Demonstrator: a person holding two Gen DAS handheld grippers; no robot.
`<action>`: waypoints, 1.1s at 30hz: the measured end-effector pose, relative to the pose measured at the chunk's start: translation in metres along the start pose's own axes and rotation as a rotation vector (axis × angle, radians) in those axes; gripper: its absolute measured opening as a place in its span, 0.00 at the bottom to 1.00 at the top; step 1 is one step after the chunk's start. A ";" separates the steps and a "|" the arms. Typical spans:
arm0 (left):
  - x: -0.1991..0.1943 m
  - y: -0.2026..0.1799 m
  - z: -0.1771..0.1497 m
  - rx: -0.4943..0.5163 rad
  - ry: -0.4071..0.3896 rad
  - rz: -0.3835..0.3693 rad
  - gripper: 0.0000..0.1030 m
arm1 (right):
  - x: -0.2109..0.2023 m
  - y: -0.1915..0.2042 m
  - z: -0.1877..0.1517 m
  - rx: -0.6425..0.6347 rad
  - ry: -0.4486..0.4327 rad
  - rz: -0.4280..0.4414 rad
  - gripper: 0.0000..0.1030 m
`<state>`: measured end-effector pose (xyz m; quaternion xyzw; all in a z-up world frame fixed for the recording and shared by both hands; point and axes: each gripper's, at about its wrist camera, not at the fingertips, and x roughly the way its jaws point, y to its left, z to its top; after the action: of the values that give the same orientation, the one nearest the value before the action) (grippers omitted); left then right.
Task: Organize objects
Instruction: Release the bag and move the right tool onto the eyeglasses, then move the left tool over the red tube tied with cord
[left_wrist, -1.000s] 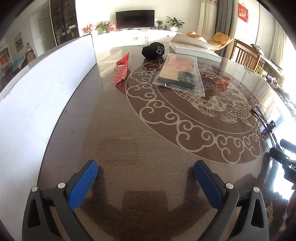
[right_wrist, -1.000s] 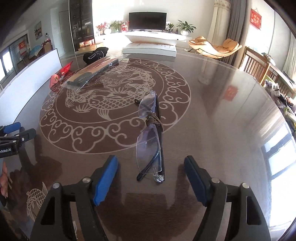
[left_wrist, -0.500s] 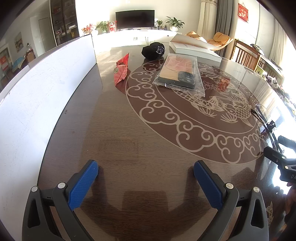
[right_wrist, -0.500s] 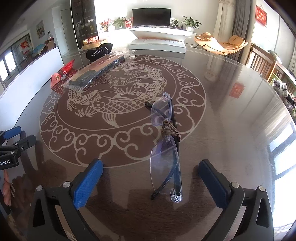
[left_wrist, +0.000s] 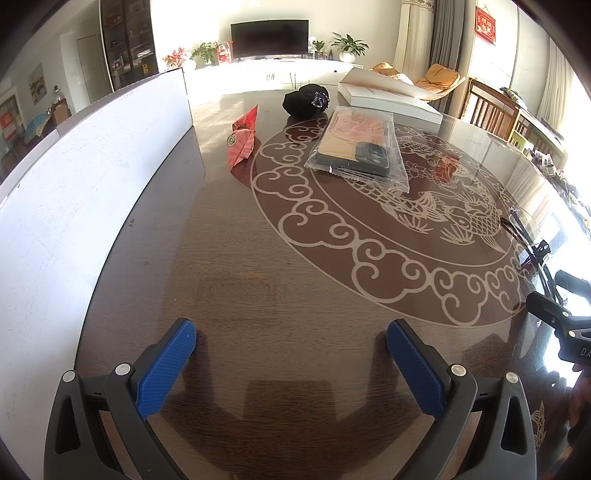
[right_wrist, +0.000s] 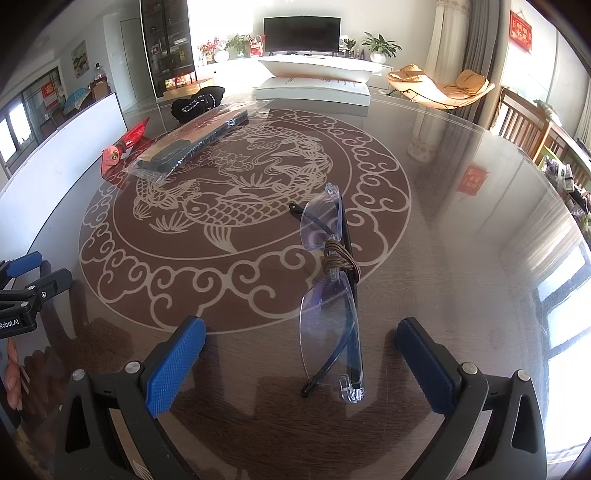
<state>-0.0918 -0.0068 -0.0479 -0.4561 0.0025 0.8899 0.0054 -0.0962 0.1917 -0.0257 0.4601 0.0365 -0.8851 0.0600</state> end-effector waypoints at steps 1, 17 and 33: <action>0.000 0.000 0.000 0.000 0.000 0.000 1.00 | 0.000 0.000 0.000 0.000 0.000 0.000 1.00; 0.026 0.055 0.079 -0.206 -0.032 -0.115 1.00 | -0.001 0.000 -0.002 0.004 -0.005 -0.007 1.00; 0.099 0.056 0.156 -0.046 0.006 0.035 0.19 | -0.001 0.000 -0.002 0.004 -0.005 -0.007 1.00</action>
<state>-0.2765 -0.0606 -0.0372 -0.4589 -0.0100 0.8882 -0.0207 -0.0944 0.1924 -0.0261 0.4579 0.0363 -0.8865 0.0560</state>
